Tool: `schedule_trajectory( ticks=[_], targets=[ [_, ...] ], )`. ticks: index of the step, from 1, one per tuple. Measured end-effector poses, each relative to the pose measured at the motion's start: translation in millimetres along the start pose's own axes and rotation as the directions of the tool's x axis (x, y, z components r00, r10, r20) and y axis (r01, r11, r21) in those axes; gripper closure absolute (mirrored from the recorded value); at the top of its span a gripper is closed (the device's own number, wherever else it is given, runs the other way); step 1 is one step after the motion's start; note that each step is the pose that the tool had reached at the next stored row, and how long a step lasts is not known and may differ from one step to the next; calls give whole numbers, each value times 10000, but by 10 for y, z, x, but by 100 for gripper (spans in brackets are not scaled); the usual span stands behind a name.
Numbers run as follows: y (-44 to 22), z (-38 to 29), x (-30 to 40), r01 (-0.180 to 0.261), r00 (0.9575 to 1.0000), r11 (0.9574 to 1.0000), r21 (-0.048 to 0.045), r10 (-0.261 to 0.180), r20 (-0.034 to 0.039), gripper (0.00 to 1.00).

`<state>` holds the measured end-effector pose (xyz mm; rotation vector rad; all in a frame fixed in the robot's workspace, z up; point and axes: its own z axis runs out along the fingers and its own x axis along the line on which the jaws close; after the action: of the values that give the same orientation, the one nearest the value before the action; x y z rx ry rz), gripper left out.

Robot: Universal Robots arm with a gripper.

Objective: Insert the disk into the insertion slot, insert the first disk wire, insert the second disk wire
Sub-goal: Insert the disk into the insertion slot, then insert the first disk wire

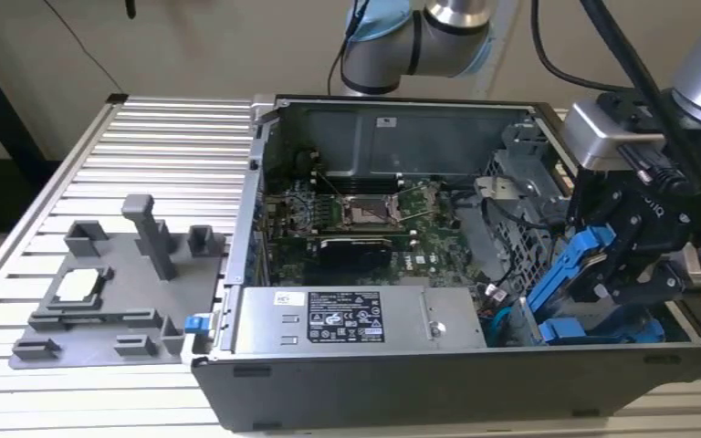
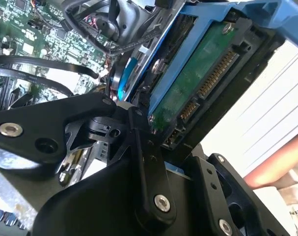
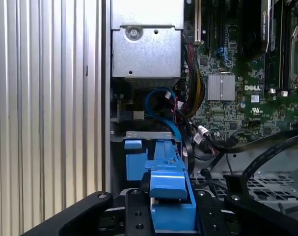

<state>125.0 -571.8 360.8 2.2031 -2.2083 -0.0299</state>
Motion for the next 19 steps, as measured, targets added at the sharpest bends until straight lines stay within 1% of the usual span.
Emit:
schedule_trajectory(
  ticks=[3,10,11,12,19],
  targets=[
    [0,16,0,-1,10000,10000,0,1,-2,67],
    [0,20,0,0,10000,10000,0,0,-1,66],
    [-1,19,0,0,10000,10000,0,0,-2,59],
    [0,13,0,0,10000,10000,0,0,0,59],
    [3,-86,-2,0,10000,10000,0,0,-12,59]
  ],
)
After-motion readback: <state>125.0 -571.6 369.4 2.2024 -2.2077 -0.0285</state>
